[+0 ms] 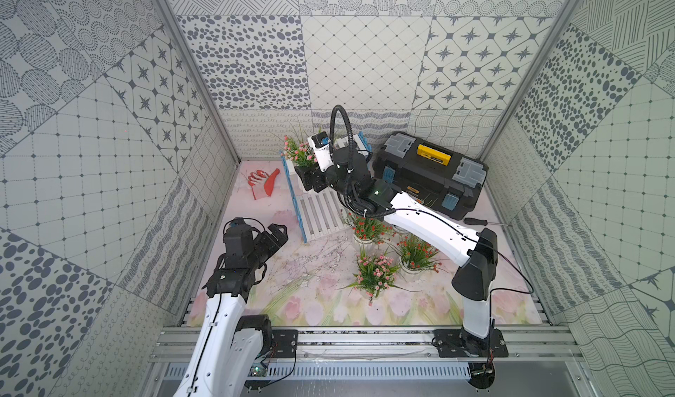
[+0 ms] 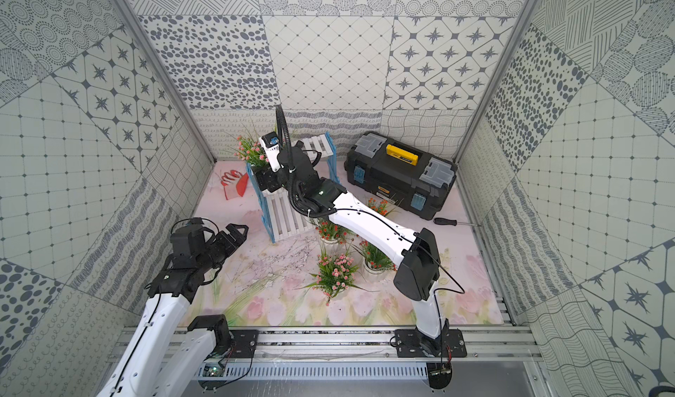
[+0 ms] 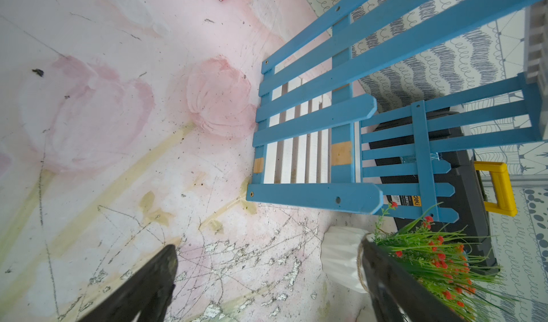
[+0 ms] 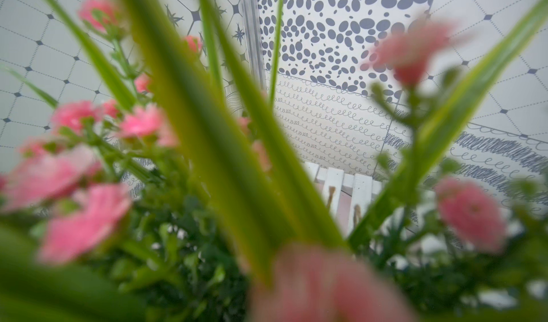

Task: Place the baby's breath potted plants on the rack by color
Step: Place the baby's breath potted plant on the rack.

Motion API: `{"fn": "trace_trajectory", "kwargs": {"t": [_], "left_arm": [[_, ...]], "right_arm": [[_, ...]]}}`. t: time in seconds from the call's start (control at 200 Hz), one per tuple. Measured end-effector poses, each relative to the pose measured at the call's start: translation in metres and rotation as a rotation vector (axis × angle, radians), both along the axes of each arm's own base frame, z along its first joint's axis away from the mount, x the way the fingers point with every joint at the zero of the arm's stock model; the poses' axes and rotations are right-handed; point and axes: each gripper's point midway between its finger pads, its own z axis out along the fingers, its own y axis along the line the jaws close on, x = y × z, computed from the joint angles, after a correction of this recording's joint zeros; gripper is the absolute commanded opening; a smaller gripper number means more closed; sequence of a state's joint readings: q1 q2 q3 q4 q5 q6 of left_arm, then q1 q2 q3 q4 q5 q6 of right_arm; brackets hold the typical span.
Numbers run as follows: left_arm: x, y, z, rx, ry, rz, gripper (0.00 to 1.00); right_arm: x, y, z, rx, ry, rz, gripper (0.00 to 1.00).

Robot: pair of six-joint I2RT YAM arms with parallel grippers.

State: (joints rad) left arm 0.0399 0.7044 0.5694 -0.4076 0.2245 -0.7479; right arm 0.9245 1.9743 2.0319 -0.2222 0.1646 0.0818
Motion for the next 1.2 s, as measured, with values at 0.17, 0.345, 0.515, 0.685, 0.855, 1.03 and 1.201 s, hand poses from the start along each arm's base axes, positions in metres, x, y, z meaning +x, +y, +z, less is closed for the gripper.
{"fn": "trace_trajectory", "kwargs": {"t": [0.17, 0.345, 0.515, 0.685, 0.855, 1.03, 1.201], "left_arm": [[0.000, 0.000, 0.000, 0.000, 0.001, -0.001, 0.97], [0.000, 0.000, 0.000, 0.000, 0.001, -0.001, 0.97], [0.000, -0.001, 0.000, -0.002, 0.001, -0.004, 0.97], [0.000, -0.001, 0.001, -0.003, -0.004, -0.005, 0.97], [0.000, -0.001, 0.002, -0.004, -0.007, -0.007, 0.97], [-0.001, -0.002, 0.004, -0.006, -0.014, -0.010, 0.97], [-0.001, -0.003, 0.004, -0.008, -0.018, -0.012, 0.97]], "right_arm": [[0.029, -0.007, 0.012, 0.001, -0.029, -0.026, 0.87], [0.057, -0.017, 0.020, 0.001, -0.059, -0.059, 0.87], [0.085, -0.026, 0.023, 0.004, -0.085, -0.089, 0.88], [0.112, -0.039, 0.018, -0.005, -0.097, -0.128, 0.88], [0.134, -0.058, 0.015, -0.017, -0.103, -0.170, 0.88], [0.149, -0.076, 0.014, -0.019, -0.107, -0.205, 0.89], [0.160, -0.089, 0.013, -0.020, -0.109, -0.230, 0.89]]}}
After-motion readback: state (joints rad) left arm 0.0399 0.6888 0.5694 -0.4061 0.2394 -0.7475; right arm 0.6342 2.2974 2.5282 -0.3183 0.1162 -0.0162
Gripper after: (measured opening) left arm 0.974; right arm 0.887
